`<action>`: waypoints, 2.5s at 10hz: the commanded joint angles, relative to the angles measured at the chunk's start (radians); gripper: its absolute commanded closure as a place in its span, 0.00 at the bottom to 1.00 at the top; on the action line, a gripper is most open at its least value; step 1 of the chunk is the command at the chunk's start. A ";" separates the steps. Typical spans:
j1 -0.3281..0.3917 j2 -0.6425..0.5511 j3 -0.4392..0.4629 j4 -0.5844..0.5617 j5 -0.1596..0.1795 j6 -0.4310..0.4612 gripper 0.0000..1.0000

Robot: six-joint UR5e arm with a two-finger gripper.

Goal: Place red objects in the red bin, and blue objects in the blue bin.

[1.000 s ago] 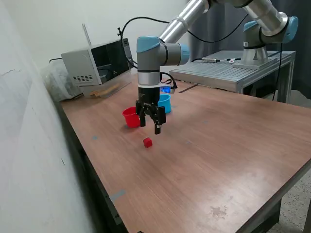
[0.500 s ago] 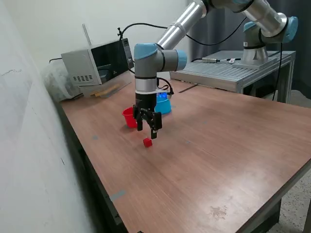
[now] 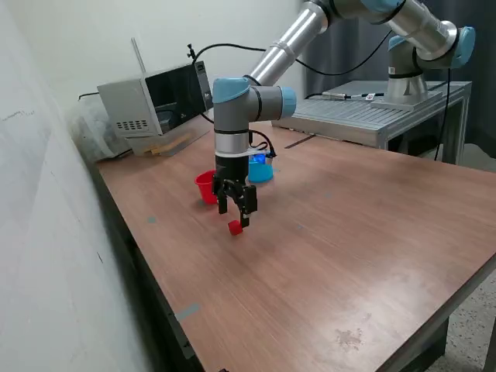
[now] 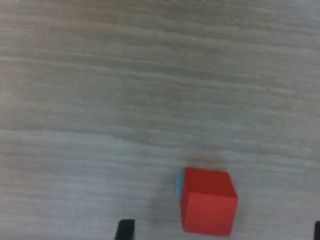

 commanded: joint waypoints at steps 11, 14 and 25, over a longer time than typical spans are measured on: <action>-0.020 -0.032 0.017 0.014 -0.005 0.005 1.00; -0.009 -0.244 0.096 0.078 0.003 0.005 1.00; -0.233 -0.226 0.178 0.081 0.000 -0.035 1.00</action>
